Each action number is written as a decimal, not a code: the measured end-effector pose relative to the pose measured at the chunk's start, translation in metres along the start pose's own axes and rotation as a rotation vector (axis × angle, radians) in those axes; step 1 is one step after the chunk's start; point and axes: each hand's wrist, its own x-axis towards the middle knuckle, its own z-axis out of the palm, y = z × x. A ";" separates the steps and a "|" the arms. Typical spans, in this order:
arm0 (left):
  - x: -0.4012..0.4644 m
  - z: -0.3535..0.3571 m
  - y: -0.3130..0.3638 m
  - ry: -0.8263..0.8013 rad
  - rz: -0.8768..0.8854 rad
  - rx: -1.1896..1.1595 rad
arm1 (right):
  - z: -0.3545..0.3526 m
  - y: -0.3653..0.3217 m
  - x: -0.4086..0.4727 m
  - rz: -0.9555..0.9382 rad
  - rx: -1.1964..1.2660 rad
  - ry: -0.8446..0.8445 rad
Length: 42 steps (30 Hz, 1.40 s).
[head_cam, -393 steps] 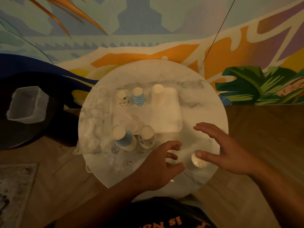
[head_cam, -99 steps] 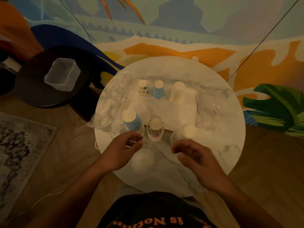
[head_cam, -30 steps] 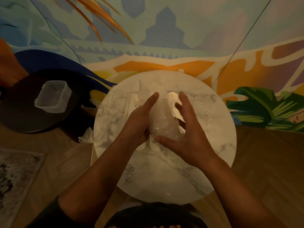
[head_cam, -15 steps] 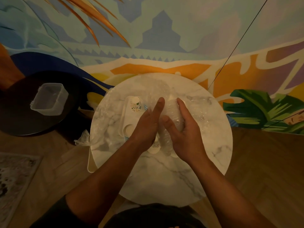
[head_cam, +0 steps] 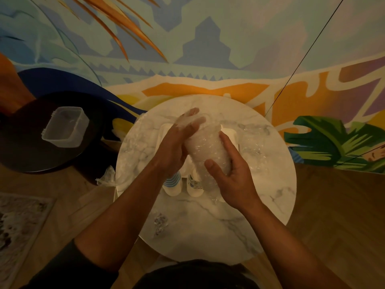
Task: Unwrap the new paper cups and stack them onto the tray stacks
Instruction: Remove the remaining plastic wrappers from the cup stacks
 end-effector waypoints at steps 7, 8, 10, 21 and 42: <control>0.006 -0.005 -0.007 0.057 0.060 0.154 | -0.004 -0.003 0.000 0.024 -0.009 -0.120; 0.005 -0.005 -0.009 0.046 0.069 0.198 | -0.004 -0.003 0.001 0.026 -0.018 -0.143; 0.001 -0.003 -0.012 0.028 0.065 0.244 | -0.005 -0.004 0.003 0.007 -0.043 -0.178; -0.008 -0.005 -0.018 -0.168 0.018 0.327 | -0.014 -0.008 0.013 -0.069 -0.140 -0.260; -0.008 0.020 -0.019 0.066 -0.155 0.017 | -0.015 -0.012 0.011 -0.119 -0.244 -0.115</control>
